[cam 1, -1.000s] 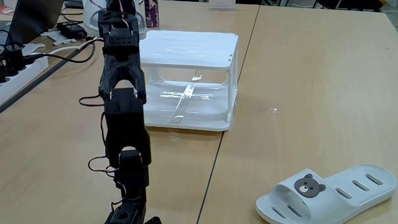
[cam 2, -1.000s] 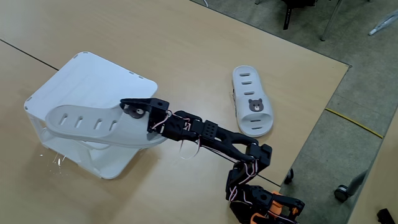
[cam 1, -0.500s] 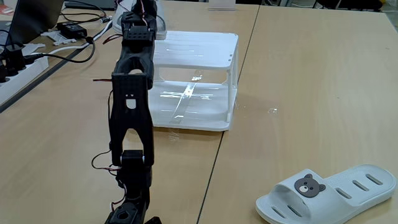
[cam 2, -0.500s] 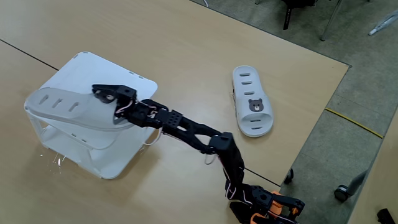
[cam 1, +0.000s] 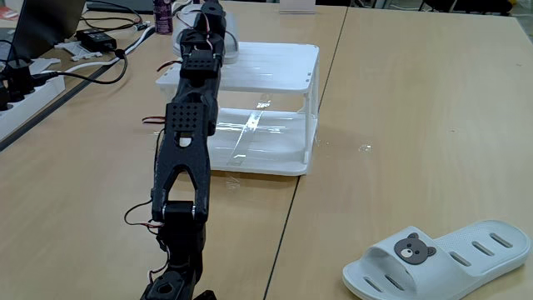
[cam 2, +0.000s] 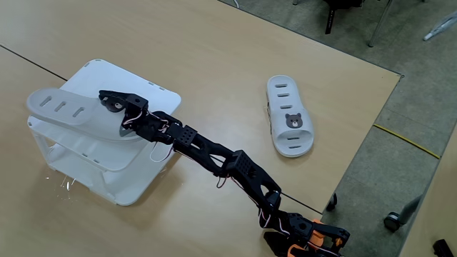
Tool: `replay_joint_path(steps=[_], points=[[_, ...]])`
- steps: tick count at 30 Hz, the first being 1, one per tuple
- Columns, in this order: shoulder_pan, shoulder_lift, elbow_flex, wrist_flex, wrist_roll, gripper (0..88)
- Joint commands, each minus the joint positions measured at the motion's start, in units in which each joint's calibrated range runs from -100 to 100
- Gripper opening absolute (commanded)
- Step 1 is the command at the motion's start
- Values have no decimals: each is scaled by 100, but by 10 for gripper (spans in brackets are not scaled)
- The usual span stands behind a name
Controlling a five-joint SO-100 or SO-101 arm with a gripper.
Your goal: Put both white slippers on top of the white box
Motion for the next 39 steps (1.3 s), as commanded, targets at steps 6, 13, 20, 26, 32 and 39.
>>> replay_joint_path(steps=[6, 13, 20, 26, 32, 39], points=[[-42, -244, -370, -32, 42, 8], [-42, -252, 244, -41, 42, 101], [24, -260, 1164, -41, 42, 107], [-34, -345, 1173, -6, 42, 107], [-1, -1119, 2093, 2, 42, 108], [16, -1868, 2932, 2, 42, 108]])
